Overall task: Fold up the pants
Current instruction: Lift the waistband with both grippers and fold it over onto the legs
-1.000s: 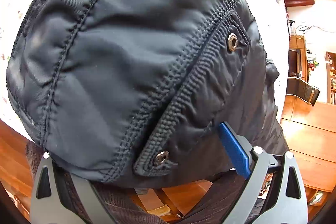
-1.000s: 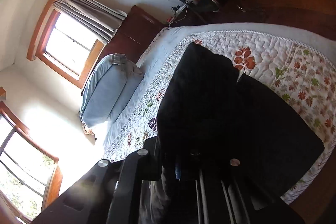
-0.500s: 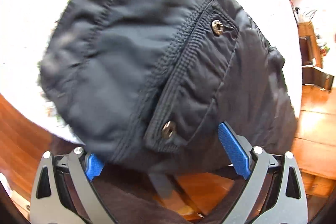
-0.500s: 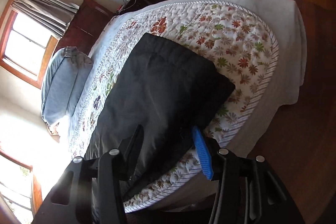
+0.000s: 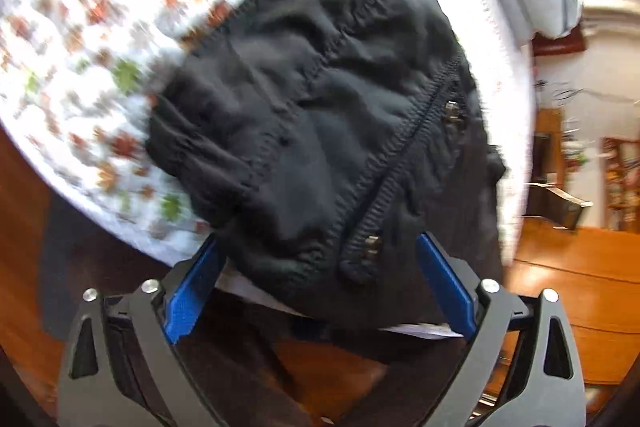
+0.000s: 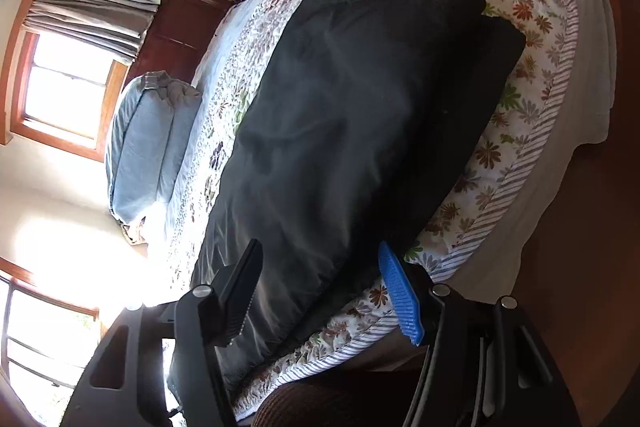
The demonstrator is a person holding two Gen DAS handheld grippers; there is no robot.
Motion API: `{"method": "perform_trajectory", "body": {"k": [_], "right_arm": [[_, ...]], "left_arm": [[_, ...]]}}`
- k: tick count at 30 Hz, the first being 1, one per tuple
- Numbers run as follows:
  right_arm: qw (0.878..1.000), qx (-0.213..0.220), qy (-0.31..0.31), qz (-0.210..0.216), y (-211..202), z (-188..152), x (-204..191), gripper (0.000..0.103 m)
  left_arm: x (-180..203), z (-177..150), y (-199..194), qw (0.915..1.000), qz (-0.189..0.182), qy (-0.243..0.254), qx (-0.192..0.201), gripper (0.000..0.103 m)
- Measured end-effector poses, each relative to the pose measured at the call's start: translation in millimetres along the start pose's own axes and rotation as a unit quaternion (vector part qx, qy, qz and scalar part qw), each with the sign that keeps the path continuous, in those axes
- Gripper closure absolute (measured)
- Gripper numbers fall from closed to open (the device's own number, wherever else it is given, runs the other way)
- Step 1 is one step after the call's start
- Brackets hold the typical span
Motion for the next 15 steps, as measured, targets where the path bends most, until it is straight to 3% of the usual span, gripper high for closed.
{"method": "perform_trajectory", "body": {"k": [1,7,12,15], "right_arm": [[1.0,-0.001,0.0,0.001,2,-1,-2,0.041],[1.0,-0.005,-0.007,-0.011,11,-3,-5,0.041],[1.0,-0.006,-0.006,-0.018,12,-8,-1,0.04],[1.0,-0.004,-0.008,-0.017,18,-7,-5,0.038]], "left_arm": [[0,1,1,0.9999,-0.015,-0.006,-0.003,0.035],[8,3,6,0.9999,-0.005,0.006,0.006,0.053],[16,7,-19,0.9983,-0.03,0.04,0.028,0.084],[38,14,-25,0.9946,-0.031,0.082,0.056,0.086]]}}
Point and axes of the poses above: each gripper's, at about its wrist camera, not at the fingertips, and y roughly the way its jaws point, x to its right, z to its top, the point moved 3 cm from there along y, roughly the way its jaws point, and after that the axes turned 6 degrees about -y, right-handed, at the moved point
